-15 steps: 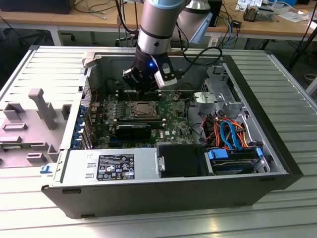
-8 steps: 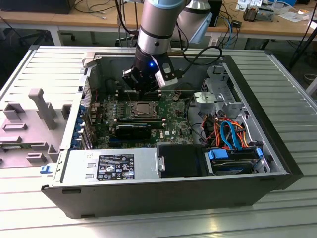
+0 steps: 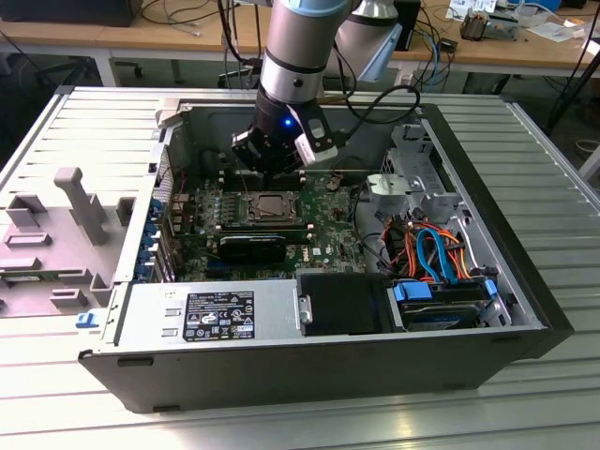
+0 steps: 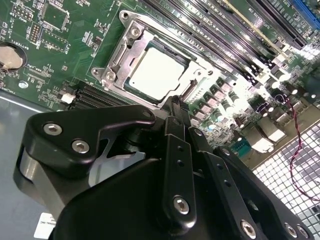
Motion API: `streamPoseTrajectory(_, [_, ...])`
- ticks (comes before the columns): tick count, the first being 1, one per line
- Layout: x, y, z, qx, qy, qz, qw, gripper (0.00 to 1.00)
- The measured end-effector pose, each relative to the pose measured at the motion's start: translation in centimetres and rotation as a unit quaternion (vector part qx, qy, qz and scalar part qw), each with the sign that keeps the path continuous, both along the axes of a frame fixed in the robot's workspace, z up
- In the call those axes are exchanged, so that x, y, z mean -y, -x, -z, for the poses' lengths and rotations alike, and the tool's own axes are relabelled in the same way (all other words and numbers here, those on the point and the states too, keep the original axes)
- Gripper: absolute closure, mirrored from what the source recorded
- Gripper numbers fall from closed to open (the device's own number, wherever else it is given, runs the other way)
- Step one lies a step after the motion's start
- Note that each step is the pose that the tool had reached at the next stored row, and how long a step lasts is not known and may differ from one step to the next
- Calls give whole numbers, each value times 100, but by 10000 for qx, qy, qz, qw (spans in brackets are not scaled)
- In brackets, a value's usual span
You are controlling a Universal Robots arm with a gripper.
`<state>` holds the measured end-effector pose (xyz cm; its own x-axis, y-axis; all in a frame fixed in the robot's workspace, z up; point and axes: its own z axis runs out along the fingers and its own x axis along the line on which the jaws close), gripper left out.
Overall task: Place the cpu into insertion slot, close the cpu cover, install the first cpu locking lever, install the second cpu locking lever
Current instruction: 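Install the first cpu locking lever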
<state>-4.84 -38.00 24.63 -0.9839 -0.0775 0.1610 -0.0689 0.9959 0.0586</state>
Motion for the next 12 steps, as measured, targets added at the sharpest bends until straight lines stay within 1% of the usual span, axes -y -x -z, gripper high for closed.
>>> streamPoseTrajectory(7, [0, 0, 0, 0, 0, -155, 9999, 89])
streamPoseTrajectory(12, [0, 0, 0, 0, 0, -290, 9996, 89])
